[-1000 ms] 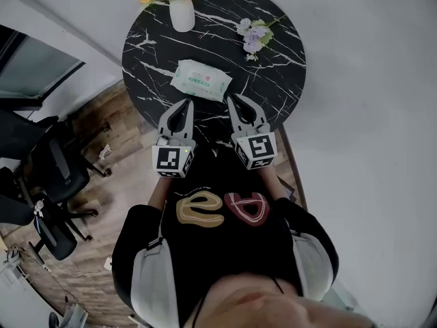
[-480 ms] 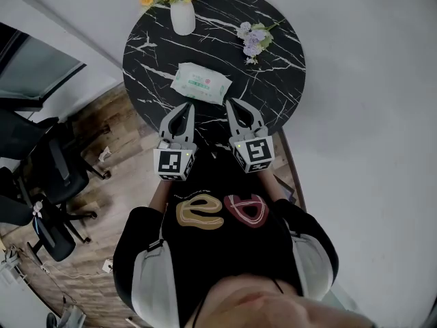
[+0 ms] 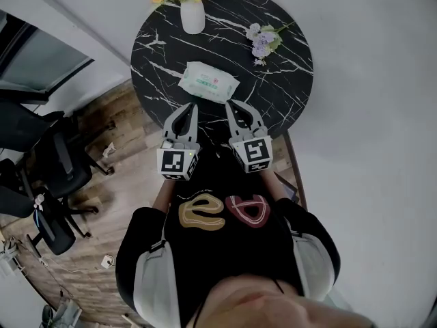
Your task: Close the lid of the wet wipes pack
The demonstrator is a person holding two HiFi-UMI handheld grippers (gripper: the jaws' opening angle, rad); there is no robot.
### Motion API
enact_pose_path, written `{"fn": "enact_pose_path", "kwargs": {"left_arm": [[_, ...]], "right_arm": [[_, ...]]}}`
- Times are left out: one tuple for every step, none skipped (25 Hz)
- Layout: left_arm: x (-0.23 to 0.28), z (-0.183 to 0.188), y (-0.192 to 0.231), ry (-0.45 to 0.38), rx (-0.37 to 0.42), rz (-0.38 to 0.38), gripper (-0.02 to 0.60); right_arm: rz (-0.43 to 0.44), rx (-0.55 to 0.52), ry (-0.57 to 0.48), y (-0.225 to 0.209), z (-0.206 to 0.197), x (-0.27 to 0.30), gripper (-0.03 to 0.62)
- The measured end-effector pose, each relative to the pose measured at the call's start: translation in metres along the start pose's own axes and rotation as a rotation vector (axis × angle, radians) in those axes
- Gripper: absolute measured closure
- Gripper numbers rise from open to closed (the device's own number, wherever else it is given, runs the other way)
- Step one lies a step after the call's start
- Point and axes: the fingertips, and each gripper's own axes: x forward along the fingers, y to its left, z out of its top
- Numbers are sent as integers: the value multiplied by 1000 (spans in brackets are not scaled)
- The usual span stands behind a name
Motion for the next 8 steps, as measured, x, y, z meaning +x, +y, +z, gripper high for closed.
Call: {"fn": "enact_pose_path", "kwargs": {"left_arm": [[-1,-1,2,1,-1,3,561],[-2,-1,5,4,-1,9,561],[-3,-2,9,5,2,14,562],[-4,-1,11,6,7,18,561],[-5,0,13,5,12,20,563],[-5,0,14,4,16,21,563],[-5,1,16,4,19,22,562],[-5,1,17,3,21,23,561]], "right_arm": [[2,-1,-1,1,0,0,583],[3,-2,-1,3,1,0,583],[5,-4,-2,4,1,0,583],[5,-5,-2,5,2,-1,583],[5,-7,-1,5,2,-1,583],[4,-9,0,6,2,0,583],[3,-11,2,6,2,0,583],[2,-13,3,6,2,0,583]]}}
